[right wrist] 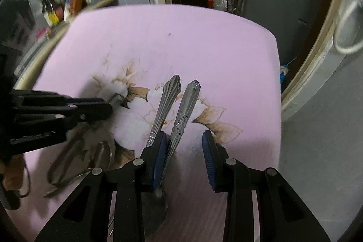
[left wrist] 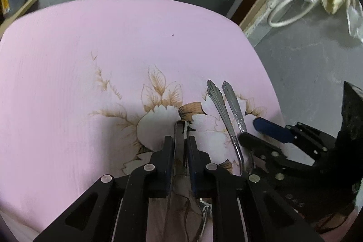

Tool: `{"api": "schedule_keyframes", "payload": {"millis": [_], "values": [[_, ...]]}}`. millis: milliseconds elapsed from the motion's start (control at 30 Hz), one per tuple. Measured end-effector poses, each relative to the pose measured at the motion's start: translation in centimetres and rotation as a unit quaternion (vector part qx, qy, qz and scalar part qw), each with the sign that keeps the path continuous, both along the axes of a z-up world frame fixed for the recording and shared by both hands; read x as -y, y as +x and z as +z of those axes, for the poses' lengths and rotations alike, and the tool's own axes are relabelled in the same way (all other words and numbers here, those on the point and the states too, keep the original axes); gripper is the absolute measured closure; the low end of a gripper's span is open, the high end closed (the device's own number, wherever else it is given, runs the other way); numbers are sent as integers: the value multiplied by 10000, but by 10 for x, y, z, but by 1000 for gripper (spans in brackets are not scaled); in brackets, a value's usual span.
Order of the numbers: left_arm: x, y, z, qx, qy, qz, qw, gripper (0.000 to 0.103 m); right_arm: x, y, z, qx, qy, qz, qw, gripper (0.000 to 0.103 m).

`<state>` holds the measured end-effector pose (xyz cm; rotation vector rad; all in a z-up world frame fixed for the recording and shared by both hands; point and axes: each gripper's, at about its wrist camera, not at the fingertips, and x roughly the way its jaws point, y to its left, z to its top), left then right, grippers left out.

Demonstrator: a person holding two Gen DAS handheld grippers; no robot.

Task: Organize utensils
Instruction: 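Close the left tool on a spoon while the right tool closes on an ornate-handled spoon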

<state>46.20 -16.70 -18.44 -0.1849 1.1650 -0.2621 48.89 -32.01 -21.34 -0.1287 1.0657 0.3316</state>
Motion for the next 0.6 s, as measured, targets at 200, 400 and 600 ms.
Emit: {"api": "schedule_keyframes", "payload": {"millis": [200, 400, 600], "values": [[-14, -1, -5, -101, -308, 244, 9992, 91, 2, 9, 9, -338, -37, -183, 9993, 91], [-13, -12, -5, -160, -335, 195, 9991, 91, 28, -11, 12, -815, 508, -288, 9950, 95], [-16, -20, -4, -268, -448, 183, 9985, 91, 38, -39, 17, -898, 770, -504, 9917, 95]]}}
